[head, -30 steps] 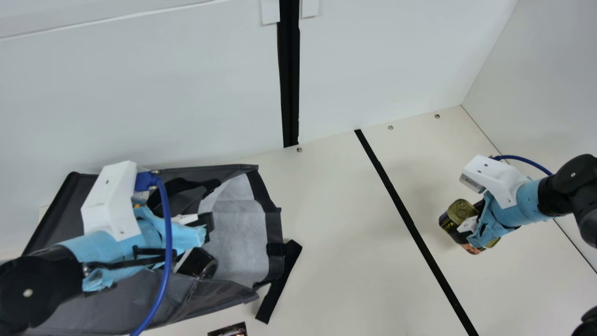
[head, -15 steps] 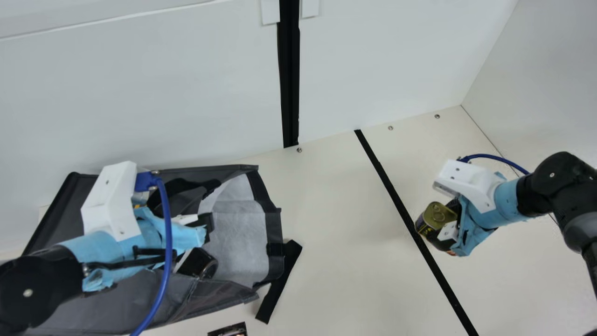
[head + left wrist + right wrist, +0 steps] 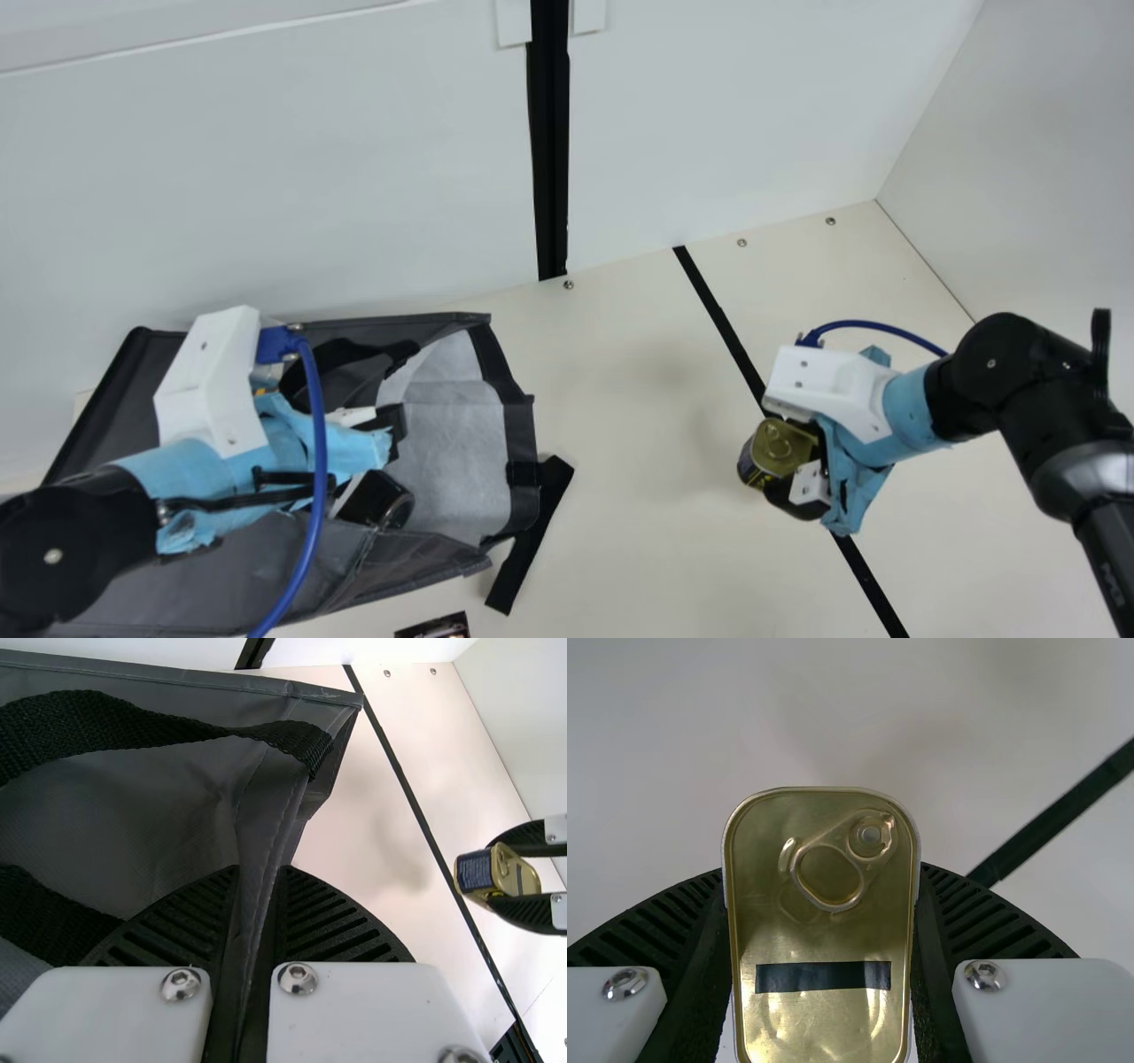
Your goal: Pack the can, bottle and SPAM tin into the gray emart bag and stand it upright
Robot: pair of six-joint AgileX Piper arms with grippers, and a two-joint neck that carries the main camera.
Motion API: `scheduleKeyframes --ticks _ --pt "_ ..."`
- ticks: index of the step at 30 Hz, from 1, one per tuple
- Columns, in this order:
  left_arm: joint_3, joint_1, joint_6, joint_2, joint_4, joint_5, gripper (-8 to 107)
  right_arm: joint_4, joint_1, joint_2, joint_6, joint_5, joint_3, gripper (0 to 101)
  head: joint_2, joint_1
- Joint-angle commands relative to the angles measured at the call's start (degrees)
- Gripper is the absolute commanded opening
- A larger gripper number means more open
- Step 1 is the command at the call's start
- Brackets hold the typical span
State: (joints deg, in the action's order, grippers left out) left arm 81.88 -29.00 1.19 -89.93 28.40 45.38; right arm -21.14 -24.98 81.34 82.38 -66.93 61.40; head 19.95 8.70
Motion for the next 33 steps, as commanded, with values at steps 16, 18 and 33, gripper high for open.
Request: scheduleKeyframes --ticks 16,18,33 --pt "0.00 0.00 0.00 0.00 0.00 0.00 -8 -3.21 7.31 -5.79 1.45 -1.30 -6.18 0 0.05 1.30" --pt "0.00 0.00 0.00 0.00 0.00 0.00 -8 -4.39 7.48 -6.11 1.87 -1.37 -6.67 0 0.05 1.30" --pt "0.00 0.00 0.00 0.00 0.00 0.00 -8 -22.71 4.42 -6.18 11.09 -2.97 -11.57 0 0.05 1.30"
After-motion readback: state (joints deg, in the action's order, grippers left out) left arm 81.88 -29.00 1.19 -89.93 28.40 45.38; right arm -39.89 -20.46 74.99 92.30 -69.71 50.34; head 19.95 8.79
